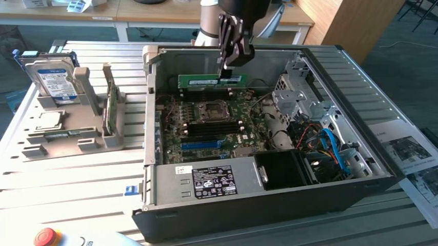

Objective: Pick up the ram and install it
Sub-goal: 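Pick up the ram and move it above insertion slot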

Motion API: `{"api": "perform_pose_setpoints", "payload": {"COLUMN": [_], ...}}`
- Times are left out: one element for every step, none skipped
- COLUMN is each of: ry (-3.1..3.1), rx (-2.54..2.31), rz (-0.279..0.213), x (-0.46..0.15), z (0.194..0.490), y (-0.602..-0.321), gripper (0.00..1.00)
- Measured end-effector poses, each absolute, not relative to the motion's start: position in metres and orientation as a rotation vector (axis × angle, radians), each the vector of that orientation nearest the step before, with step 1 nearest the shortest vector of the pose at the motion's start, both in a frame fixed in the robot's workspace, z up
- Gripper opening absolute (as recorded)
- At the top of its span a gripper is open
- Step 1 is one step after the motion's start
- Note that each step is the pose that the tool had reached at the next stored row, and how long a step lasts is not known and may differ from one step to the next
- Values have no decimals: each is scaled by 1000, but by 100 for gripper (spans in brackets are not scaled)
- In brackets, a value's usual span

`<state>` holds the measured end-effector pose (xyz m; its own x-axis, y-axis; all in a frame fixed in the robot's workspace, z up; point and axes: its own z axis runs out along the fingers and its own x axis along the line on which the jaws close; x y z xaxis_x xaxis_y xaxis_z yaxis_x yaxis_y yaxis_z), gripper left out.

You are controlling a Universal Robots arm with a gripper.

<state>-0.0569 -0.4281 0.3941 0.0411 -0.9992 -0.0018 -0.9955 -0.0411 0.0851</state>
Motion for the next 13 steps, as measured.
{"api": "perform_pose_setpoints", "payload": {"ry": [-2133, -2133, -2133, -2134, -2134, -2134, -2134, -2135, -2135, -2135, -2135, -2135, -2135], "rx": [2222, 2222, 2222, 2221, 2221, 2221, 2221, 2221, 2220, 2220, 2220, 2220, 2220], "rz": [-93, -93, -93, -93, -93, -93, -93, -93, -93, -93, -93, -93, -93], "x": [-57, -57, -56, -56, -56, -56, -55, -55, -55, -55, -54, -54, -54], "z": [394, 394, 394, 394, 394, 394, 394, 394, 394, 394, 394, 394, 394], "y": [-427, -426, -425, -424, -423, -422, -421, -420, -419, -418, -417, -417, -417], "gripper": [11, 11, 11, 11, 11, 11, 11, 11, 11, 11, 11, 11, 11]}}
